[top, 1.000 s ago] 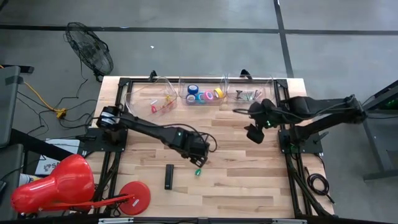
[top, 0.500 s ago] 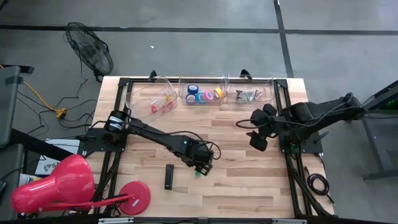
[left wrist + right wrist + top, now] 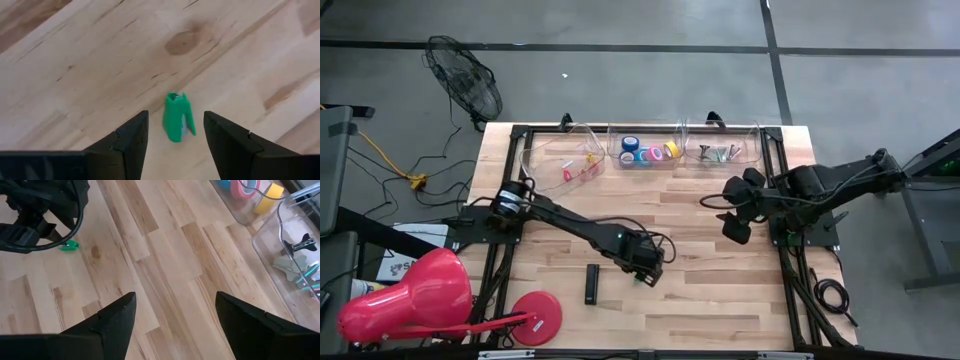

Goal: Pick and place Stapler, Stapler remover, tape
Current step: Put the green stapler into the left transparent bin

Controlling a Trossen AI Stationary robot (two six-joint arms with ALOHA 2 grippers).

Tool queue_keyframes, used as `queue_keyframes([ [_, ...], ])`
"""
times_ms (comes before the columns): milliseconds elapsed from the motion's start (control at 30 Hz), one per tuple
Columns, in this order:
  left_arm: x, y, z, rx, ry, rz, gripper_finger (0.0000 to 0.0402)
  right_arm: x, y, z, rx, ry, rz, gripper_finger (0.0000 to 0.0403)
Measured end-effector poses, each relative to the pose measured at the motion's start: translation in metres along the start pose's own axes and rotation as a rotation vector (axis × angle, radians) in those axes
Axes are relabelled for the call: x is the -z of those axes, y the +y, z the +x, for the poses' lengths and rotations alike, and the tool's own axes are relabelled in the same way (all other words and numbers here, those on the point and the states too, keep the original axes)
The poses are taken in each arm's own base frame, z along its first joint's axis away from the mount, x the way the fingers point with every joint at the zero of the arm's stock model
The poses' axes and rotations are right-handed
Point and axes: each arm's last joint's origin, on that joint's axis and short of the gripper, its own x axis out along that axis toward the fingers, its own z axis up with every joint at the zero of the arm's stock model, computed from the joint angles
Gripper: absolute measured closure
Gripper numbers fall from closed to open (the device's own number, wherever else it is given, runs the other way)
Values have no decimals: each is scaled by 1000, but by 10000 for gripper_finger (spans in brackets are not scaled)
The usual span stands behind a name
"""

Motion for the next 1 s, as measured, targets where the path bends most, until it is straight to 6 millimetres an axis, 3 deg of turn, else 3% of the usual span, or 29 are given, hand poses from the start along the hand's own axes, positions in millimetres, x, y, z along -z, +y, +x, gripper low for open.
queue_keyframes([
  [600, 7, -4, 7, 11, -19, 53, 215, 0, 0, 0, 7, -6, 0, 139],
  [1000, 15, -6, 31, -10, 3, 81, 215, -1, 0, 0, 17, -14, 1, 139],
])
